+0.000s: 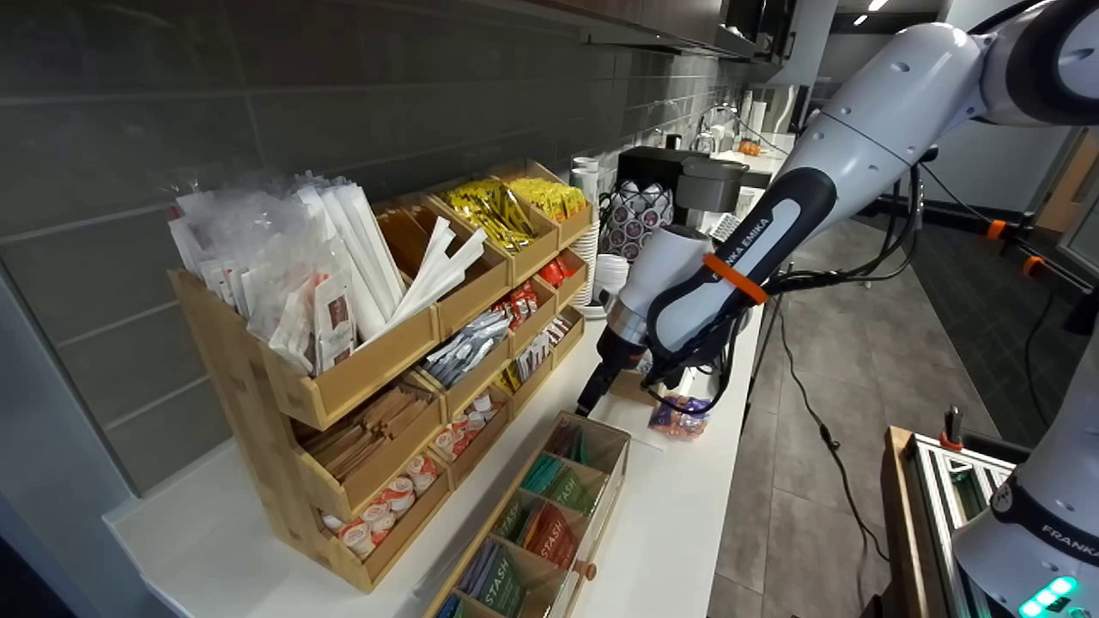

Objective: Move the right wooden box to the right, then put the white object on the top shelf

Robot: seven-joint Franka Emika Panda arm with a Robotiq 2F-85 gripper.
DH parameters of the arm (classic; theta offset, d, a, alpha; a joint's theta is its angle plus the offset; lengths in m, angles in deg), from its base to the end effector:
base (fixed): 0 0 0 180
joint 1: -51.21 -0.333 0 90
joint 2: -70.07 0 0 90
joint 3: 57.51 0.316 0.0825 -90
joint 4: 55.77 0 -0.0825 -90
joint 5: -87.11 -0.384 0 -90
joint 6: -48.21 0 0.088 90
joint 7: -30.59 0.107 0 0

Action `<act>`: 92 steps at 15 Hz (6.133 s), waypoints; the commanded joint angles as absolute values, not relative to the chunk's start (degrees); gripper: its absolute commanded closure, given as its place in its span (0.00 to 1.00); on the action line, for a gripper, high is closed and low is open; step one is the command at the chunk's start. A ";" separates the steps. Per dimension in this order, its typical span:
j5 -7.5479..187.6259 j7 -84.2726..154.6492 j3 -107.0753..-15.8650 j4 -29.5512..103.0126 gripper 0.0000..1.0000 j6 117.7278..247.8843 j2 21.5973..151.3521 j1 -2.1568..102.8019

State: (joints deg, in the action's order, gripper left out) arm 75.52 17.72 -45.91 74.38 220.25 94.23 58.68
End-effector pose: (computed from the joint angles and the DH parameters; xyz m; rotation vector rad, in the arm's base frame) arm 0.5609 0.0267 0.2050 -2.9878 -0.1049 -0.4803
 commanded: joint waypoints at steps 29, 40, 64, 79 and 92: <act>76.38 22.41 -43.27 75.54 1.00 222.03 91.02 59.56; 73.60 19.93 -40.04 90.08 1.00 232.34 70.69 60.22; 116.28 55.20 -47.70 92.19 0.99 268.94 68.28 49.85; 90.69 46.37 -46.32 85.75 1.00 286.65 76.09 42.48; 80.88 42.97 -45.07 78.16 0.99 289.50 82.28 39.62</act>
State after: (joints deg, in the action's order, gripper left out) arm 80.91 42.99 -45.09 78.18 289.61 82.34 39.61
